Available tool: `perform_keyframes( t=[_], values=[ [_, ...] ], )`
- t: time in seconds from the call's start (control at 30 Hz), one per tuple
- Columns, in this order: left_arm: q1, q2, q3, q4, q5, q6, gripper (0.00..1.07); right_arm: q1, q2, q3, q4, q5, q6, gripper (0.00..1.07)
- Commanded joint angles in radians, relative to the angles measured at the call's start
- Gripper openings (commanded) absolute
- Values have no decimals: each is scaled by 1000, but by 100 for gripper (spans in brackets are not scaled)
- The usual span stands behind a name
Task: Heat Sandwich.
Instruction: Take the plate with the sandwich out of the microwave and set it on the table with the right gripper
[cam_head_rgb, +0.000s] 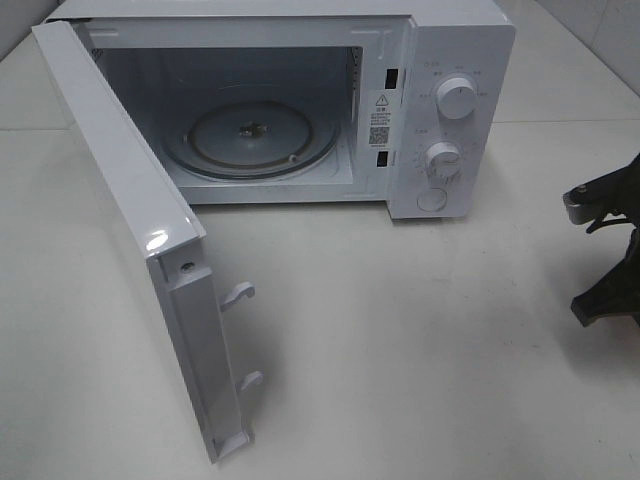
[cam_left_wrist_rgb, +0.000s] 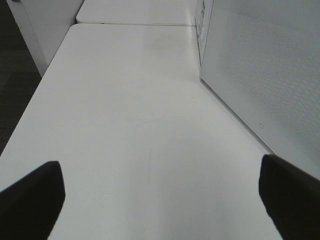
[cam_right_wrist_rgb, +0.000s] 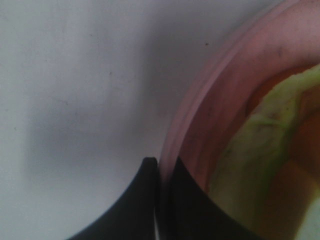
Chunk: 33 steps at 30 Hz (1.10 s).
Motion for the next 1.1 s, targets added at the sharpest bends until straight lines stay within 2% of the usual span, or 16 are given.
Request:
perform_keyframes(
  t=[0.03, 0.53, 0.83, 0.93, 0.97, 1.1],
  values=[
    [4, -23, 5, -2, -10, 0, 101, -7, 45, -35, -28, -6, 9, 0],
    [4, -23, 5, -2, -10, 0, 101, -7, 165, -62, -55, -81, 11, 1],
    [4, -23, 5, -2, -10, 0, 101, -7, 169, -62, -49, -82, 11, 8],
    [4, -23, 5, -2, -10, 0, 101, -7, 166, -62, -45, -79, 11, 17],
    [4, -23, 5, -2, -10, 0, 101, -7, 166, -62, -45, -79, 11, 17],
    [4, -23, 5, -2, -10, 0, 101, -7, 162, -90, -18, -19, 17, 38]
  ],
)
